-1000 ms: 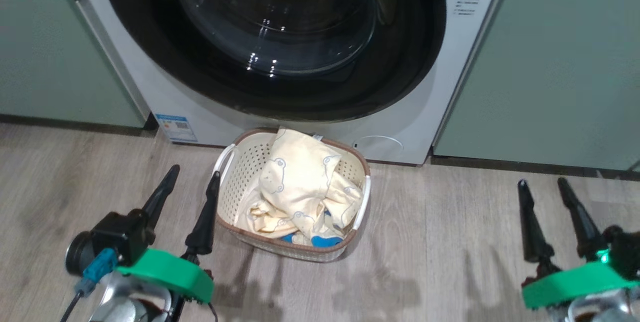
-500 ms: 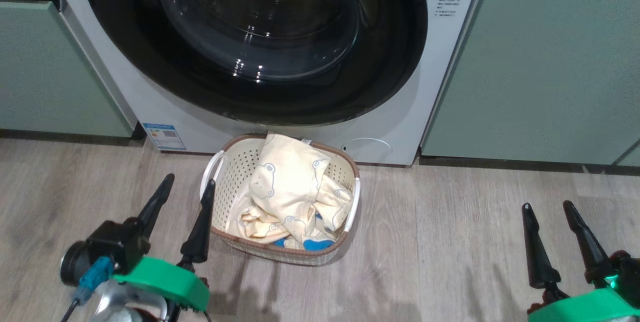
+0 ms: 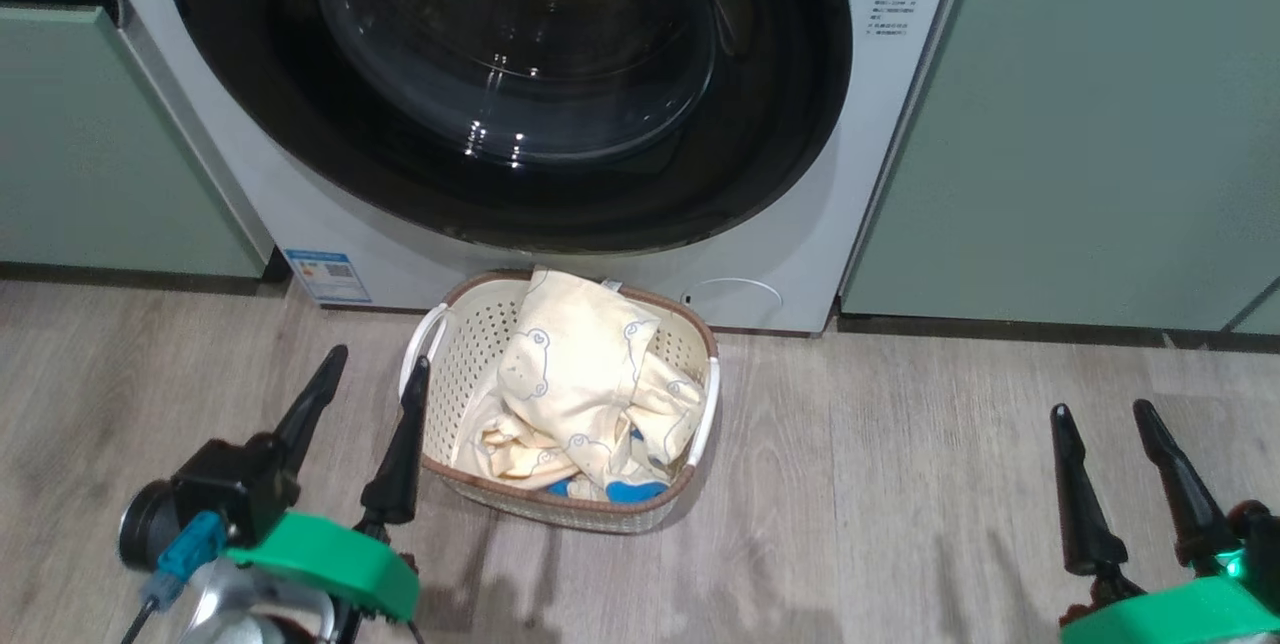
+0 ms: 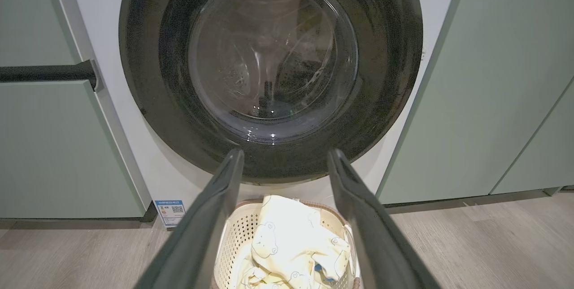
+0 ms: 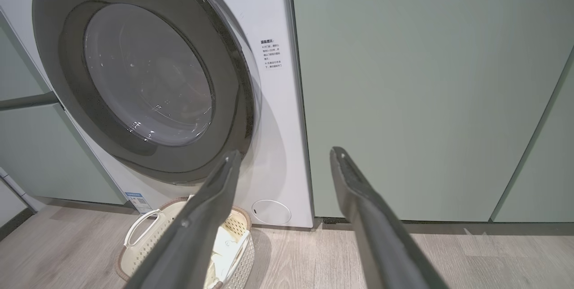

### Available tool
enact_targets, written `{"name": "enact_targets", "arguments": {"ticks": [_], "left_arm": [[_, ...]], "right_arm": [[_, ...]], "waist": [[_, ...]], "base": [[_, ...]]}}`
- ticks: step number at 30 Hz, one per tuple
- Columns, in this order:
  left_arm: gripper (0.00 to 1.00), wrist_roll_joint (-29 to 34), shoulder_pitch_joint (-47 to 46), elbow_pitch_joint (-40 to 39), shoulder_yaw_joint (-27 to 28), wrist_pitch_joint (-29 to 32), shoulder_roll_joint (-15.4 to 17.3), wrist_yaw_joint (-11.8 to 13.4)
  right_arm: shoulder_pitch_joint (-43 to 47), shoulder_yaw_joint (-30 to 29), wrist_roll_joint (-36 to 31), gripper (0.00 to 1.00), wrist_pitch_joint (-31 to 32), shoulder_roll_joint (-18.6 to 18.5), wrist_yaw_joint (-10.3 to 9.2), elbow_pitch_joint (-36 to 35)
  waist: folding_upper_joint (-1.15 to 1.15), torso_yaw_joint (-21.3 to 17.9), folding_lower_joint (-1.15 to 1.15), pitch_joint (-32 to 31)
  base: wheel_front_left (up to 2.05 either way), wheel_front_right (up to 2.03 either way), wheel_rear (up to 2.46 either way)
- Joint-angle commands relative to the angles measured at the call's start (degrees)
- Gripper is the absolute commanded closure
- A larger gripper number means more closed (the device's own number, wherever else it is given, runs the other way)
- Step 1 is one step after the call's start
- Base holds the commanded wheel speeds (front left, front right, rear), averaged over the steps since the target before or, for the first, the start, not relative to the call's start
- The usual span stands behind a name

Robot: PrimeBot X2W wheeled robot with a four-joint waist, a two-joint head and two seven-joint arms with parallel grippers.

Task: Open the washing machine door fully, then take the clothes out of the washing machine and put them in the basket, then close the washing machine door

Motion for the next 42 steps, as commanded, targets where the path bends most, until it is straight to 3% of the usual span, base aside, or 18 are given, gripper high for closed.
{"name": "enact_targets", "arguments": {"ticks": [1, 11, 12, 16, 42], "left_arm": [[0.0, -0.2, -1.4, -2.1, 2.2, 0.1, 1.4, 0.4], [0.0, -0.3, -1.5, -2.2, 2.0, -0.1, 1.5, 0.7], [1.0, 0.0, 0.1, -0.2, -0.1, 0.0, 0.2, 0.4], [1.0, -0.3, 0.5, 2.8, -0.9, 0.1, -1.3, 0.5], [1.0, -16.2, -1.9, 7.8, 1.4, 2.1, -3.4, -4.3]], "right_arm": [[-0.7, 1.0, 0.3, 0.0, 0.1, -0.1, 0.19, -2.2], [-0.7, 1.1, 0.5, 0.0, 0.1, -0.1, 0.19, -2.3], [0.0, 0.0, 0.1, 1.0, 0.0, 0.0, 0.0, -0.1], [0.3, 0.4, 0.4, 1.0, 0.0, 0.0, 0.0, 3.1], [-2.5, 0.3, 18.4, 1.0, 2.0, -1.1, 0.04, 6.0]], "waist": [[0.0, 0.0, 0.0, 0.0], [0.0, 0.0, 0.0, 0.2], [0.0, 0.0, 0.0, 0.2], [0.0, 0.0, 0.0, 0.2], [0.0, 0.4, 0.0, -0.7]], "base": [[0.0, 0.0, 0.0], [0.0, 0.0, 0.0], [0.0, 0.0, 0.0], [0.0, 0.0, 0.0], [0.0, 0.0, 0.0]]}}
